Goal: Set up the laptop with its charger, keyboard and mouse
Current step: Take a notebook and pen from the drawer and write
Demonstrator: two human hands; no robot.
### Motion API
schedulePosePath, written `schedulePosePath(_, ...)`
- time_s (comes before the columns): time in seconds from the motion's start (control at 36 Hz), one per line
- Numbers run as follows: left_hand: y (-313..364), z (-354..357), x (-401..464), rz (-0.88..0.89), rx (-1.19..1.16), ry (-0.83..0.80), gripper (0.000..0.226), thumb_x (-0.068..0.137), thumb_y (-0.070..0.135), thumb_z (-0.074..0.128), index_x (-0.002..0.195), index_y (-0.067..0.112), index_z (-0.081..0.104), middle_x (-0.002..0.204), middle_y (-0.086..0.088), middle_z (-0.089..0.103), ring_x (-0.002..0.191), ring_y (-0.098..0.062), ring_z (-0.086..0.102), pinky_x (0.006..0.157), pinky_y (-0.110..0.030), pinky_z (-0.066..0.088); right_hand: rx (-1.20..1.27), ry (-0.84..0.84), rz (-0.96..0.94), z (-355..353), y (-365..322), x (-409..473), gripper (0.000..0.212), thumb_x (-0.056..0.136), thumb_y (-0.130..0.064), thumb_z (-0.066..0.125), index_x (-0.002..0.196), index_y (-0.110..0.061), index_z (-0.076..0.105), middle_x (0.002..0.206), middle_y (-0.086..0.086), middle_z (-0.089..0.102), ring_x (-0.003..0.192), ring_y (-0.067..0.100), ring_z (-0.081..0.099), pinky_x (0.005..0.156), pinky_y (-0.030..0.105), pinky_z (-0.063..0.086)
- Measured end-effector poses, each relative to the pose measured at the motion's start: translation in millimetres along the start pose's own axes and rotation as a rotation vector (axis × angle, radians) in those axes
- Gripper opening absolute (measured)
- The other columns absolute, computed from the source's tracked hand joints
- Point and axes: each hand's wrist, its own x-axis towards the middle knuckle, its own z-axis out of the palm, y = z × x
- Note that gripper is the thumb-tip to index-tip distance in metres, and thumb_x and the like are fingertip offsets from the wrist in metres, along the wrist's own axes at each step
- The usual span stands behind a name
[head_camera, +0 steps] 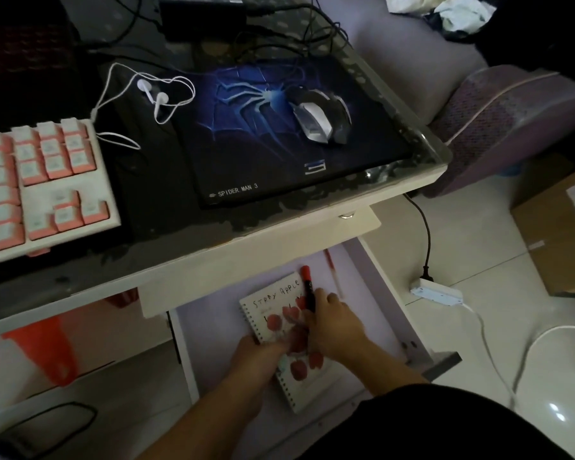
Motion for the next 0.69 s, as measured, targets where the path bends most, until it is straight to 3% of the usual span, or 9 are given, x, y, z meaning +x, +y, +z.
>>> schedulePosePath(0.11,-3.6,-5.6,1.8,0.062,-0.007,-0.022,0.035,0.08,0.023,0.09,0.113,0.025,0.079,0.104,-0.002,0.082,0.094,-0.028,0.08,0.09,-0.052,0.062,0.019,-0.06,0.008,3.3,-0.1,-0.7,0.025,0.1,-0.022,0.056,0.122,-0.015,0.048,0.115,0.008,0.063,0.101,0.029,0.067,0.089,0.041,0.058)
schedulePosePath(0.31,15.6,-23.5,-20.5,0.16,0.112,-0.053,0.027,0.081,0.01,0.087,0.104,0.022,0.08,0.095,-0.002,0.083,0.084,-0.02,0.081,0.075,-0.036,0.064,0.275,-0.174,0.132,-4.3,12.0,-9.3,0.014,0.105,-0.021,0.047,0.115,-0.013,0.051,0.108,0.005,0.063,0.092,0.02,0.062,0.076,0.031,0.052)
schedulePosePath(0.42,25.8,-33.7,-36.6,0.141,0.088,-0.046,0.025,0.088,-0.001,0.076,0.104,0.019,0.079,0.098,-0.006,0.083,0.085,-0.023,0.08,0.074,-0.039,0.064,0.376,-0.16,0.253,-12.2,17.5,-15.9,0.022,0.104,-0.016,0.04,0.121,-0.01,0.051,0.116,0.012,0.064,0.105,0.031,0.065,0.094,0.047,0.057)
schedulePosePath(0.53,37.6,-40.6,-50.9,0.116,0.09,-0.076,0.027,0.093,-0.002,0.071,0.11,0.019,0.076,0.102,-0.005,0.082,0.093,-0.027,0.08,0.089,-0.051,0.062,0.585,-0.211,0.25,-28.4,14.9,-27.7,0.018,0.092,-0.021,0.048,0.107,-0.014,0.055,0.102,0.012,0.067,0.091,0.031,0.069,0.08,0.045,0.061)
schedulePosePath(0.61,40.9,-42.6,-62.7,0.094,0.067,-0.081,0.023,0.094,-0.003,0.069,0.106,0.016,0.076,0.096,-0.007,0.082,0.09,-0.029,0.08,0.089,-0.05,0.062,0.801,-0.242,0.251,-40.2,6.0,-40.2,0.005,0.095,-0.009,0.05,0.095,-0.009,0.054,0.076,0.006,0.061,0.065,0.023,0.06,0.065,0.038,0.05)
schedulePosePath(0.69,38.9,-43.1,-73.0,0.065,0.028,-0.11,0.026,0.095,-0.003,0.068,0.11,0.016,0.076,0.098,-0.008,0.082,0.093,-0.032,0.079,0.091,-0.053,0.061,1.04,-0.262,0.274,-52.3,-1.8,-50.9,0.017,0.101,-0.019,0.056,0.086,-0.012,0.058,0.065,0.004,0.057,0.062,0.022,0.052,0.069,0.036,0.043)
